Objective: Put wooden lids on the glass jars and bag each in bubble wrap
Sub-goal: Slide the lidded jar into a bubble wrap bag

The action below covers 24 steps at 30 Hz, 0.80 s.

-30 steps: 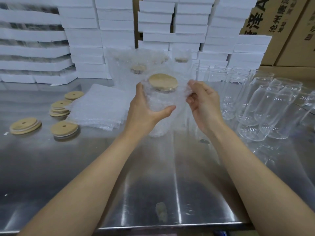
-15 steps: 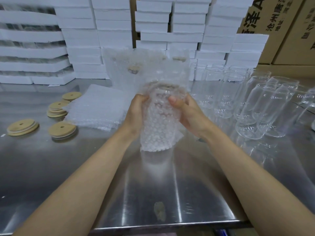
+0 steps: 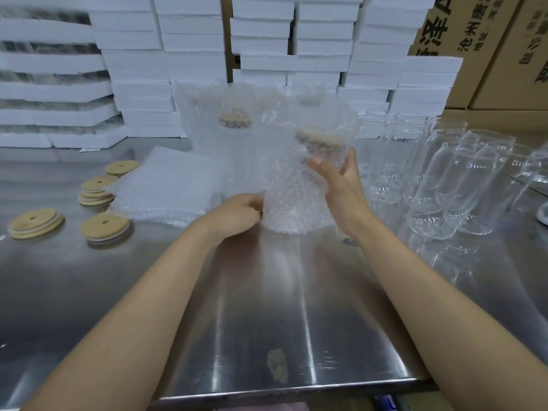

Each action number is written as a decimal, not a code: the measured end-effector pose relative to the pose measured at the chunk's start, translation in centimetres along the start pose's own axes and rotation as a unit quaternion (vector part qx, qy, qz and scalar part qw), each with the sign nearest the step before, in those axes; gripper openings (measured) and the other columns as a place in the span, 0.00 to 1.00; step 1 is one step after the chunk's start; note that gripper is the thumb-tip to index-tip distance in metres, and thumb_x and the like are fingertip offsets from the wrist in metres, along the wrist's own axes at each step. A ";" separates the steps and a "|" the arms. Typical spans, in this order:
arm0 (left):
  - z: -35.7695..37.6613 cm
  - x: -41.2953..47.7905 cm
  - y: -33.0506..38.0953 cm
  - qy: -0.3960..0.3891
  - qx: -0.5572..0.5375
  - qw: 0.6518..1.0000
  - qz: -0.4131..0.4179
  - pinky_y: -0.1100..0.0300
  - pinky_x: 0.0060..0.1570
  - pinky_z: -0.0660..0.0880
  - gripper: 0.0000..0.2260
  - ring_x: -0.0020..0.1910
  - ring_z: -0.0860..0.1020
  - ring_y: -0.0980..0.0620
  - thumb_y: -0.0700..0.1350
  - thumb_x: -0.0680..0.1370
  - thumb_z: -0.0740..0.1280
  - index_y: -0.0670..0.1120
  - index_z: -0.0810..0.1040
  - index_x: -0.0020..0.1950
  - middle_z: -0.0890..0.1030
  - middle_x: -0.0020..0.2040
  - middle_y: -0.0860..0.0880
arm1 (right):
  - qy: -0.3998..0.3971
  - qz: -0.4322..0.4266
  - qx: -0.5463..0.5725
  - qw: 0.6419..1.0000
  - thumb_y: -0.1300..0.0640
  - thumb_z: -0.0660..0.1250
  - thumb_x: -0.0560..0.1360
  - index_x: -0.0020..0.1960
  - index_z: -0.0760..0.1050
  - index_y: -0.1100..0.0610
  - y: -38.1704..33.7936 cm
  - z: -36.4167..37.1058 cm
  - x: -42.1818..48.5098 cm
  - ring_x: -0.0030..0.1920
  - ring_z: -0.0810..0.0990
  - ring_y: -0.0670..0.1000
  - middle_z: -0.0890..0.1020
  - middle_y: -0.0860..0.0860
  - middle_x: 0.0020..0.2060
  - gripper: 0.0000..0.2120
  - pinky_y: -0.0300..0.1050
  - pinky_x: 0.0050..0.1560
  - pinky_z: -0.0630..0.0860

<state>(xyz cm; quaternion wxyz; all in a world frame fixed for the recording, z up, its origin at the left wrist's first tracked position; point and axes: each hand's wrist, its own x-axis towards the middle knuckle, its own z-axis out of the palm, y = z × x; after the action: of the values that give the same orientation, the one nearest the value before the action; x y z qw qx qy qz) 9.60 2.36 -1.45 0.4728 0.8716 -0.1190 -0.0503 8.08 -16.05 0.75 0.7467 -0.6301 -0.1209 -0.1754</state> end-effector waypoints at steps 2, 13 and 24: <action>0.3 -0.1 0.0 -0.028 -0.008 0.999 0.016 0.73 0.41 0.71 0.16 0.42 0.77 0.61 0.31 0.76 0.59 0.49 0.78 0.54 0.80 0.47 0.54 | -0.001 0.016 0.058 0.998 0.57 0.69 0.68 0.59 0.69 0.54 -0.3 0.1 0.1 0.60 0.79 0.56 0.79 0.55 0.55 0.21 0.51 0.62 0.76; 1.5 0.1 0.1 0.099 -0.048 0.994 0.026 0.68 0.24 0.67 0.14 0.20 0.70 0.59 0.32 0.78 0.54 0.43 0.71 0.35 0.71 0.27 0.46 | -0.036 -0.022 0.004 0.999 0.48 0.72 0.71 0.71 0.66 0.56 -0.3 -0.1 0.4 0.68 0.74 0.53 0.76 0.51 0.66 0.32 0.59 0.71 0.67; 0.9 -0.5 -0.5 0.138 0.256 0.954 0.071 0.55 0.40 0.68 0.07 0.48 0.78 0.38 0.35 0.77 0.60 0.35 0.77 0.43 0.80 0.47 0.35 | -0.067 0.005 -0.105 0.992 0.40 0.71 0.72 0.62 0.71 0.46 0.2 0.8 0.0 0.64 0.77 0.50 0.78 0.50 0.63 0.23 0.61 0.67 0.71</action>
<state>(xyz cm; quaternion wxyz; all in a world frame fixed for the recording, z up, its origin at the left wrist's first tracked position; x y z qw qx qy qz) 9.01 2.00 -2.41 0.2478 0.9512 -0.1235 0.1362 8.14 -15.20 0.73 0.6673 -0.7162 -0.1479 -0.1408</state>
